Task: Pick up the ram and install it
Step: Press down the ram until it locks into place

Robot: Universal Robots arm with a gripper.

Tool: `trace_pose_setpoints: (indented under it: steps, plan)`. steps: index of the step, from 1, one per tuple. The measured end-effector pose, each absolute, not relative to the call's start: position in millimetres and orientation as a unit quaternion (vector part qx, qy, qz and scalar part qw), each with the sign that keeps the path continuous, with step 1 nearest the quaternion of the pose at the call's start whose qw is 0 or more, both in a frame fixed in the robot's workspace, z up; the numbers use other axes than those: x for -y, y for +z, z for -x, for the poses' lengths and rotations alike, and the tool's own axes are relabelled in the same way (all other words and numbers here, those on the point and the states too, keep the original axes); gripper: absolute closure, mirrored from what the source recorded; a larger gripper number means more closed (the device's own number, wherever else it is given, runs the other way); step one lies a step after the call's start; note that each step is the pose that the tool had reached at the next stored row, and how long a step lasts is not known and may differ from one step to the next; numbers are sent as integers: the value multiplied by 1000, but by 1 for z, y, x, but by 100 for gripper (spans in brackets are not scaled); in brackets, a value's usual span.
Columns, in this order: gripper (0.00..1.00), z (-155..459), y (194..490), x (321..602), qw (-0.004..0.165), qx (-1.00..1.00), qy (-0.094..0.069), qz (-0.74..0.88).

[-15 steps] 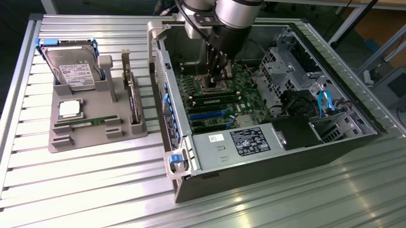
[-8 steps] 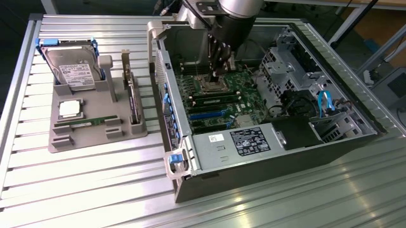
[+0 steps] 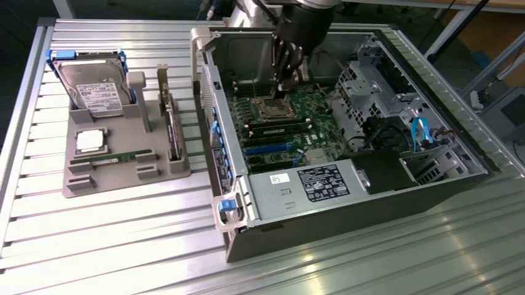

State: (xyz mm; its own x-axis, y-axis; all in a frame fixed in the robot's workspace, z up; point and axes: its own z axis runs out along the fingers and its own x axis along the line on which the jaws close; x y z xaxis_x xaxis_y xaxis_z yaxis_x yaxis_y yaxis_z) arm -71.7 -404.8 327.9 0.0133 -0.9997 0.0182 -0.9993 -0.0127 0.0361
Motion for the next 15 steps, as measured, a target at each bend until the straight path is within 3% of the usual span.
trace_pose_setpoints:
  steps: [15]
  plan:
    - [90,67,344,405,19,702,-6,-712]
